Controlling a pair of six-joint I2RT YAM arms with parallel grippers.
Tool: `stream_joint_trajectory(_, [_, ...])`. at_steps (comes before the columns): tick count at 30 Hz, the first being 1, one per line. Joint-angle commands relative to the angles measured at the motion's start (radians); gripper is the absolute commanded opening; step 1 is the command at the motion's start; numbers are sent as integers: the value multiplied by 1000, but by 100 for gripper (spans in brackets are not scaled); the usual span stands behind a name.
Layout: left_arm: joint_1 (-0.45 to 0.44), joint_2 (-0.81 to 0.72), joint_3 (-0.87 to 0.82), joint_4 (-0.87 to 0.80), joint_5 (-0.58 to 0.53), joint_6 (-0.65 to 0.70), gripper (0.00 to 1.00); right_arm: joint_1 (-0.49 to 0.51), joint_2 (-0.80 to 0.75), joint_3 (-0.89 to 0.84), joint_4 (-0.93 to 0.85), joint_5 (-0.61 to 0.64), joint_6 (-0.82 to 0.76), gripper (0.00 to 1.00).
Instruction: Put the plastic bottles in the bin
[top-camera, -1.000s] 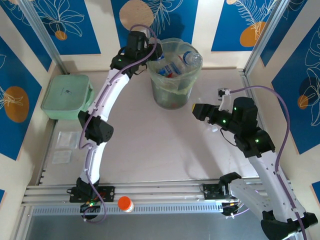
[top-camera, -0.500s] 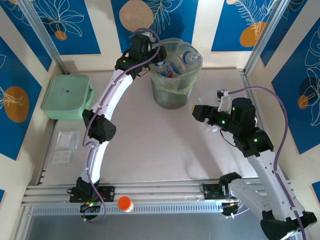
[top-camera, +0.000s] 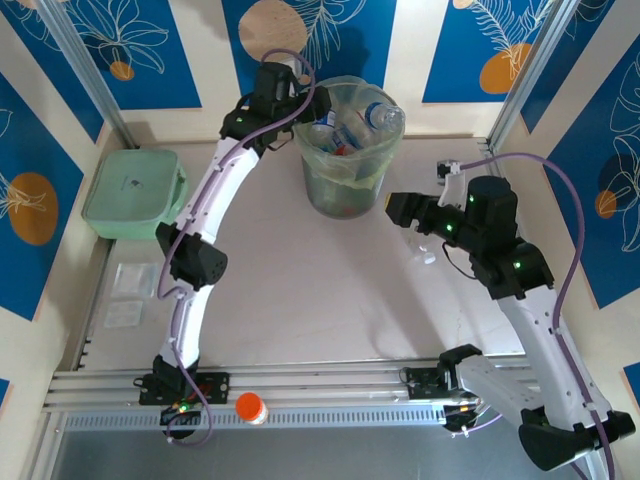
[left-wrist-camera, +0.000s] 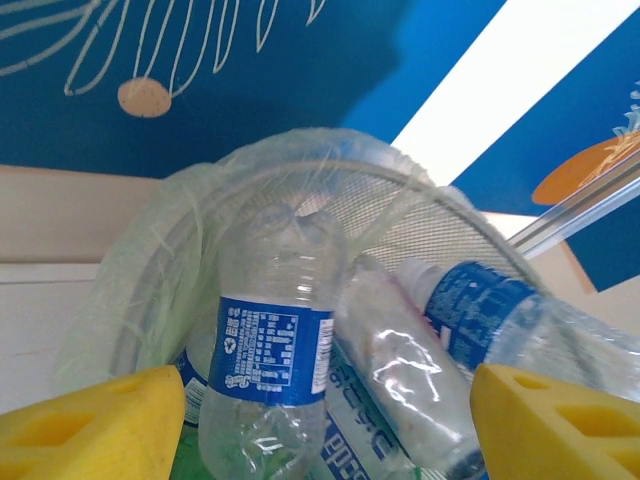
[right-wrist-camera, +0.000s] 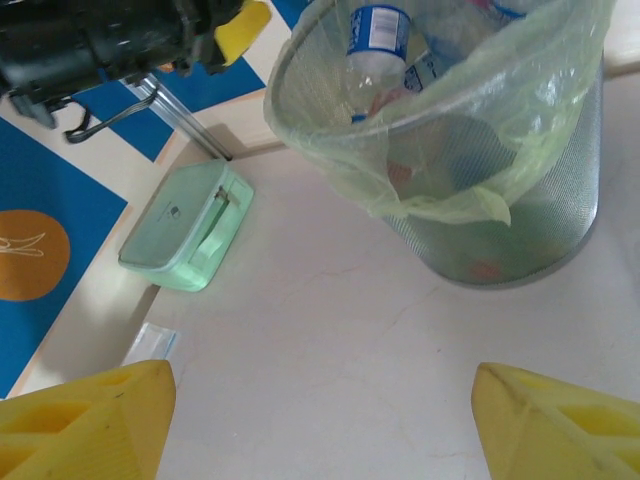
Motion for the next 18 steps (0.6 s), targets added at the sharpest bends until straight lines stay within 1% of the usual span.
stream_joint_trajectory(1, [6, -135, -25, -34, 28, 53, 72, -4, 41, 76, -55, 53, -36, 78])
stream_joint_trajectory(3, [4, -204, -112, -26, 57, 62, 67, -11, 86, 130, -84, 80, -43, 78])
stream_joint_trajectory(5, [-3, -304, -266, 18, 75, 60, 62, -16, 141, 183, -105, 109, -51, 78])
stream_joint_trajectory(10, [-21, -630, -795, 239, 82, 34, 59, -44, 318, 349, -141, 165, -55, 77])
stream_joint_trajectory(12, [-23, -766, -994, 312, 77, 37, 58, -57, 397, 416, -128, 188, -56, 74])
stream_joint_trajectory(14, [-23, -869, -1134, 336, 68, 59, 58, -75, 477, 495, -120, 180, -58, 68])
stream_joint_trajectory(16, [-23, -964, -1267, 371, 69, 89, 58, -93, 574, 604, -138, 181, -61, 64])
stream_joint_trajectory(18, [-31, -1057, -1426, 460, 77, 115, 59, -111, 690, 748, -189, 185, -69, 56])
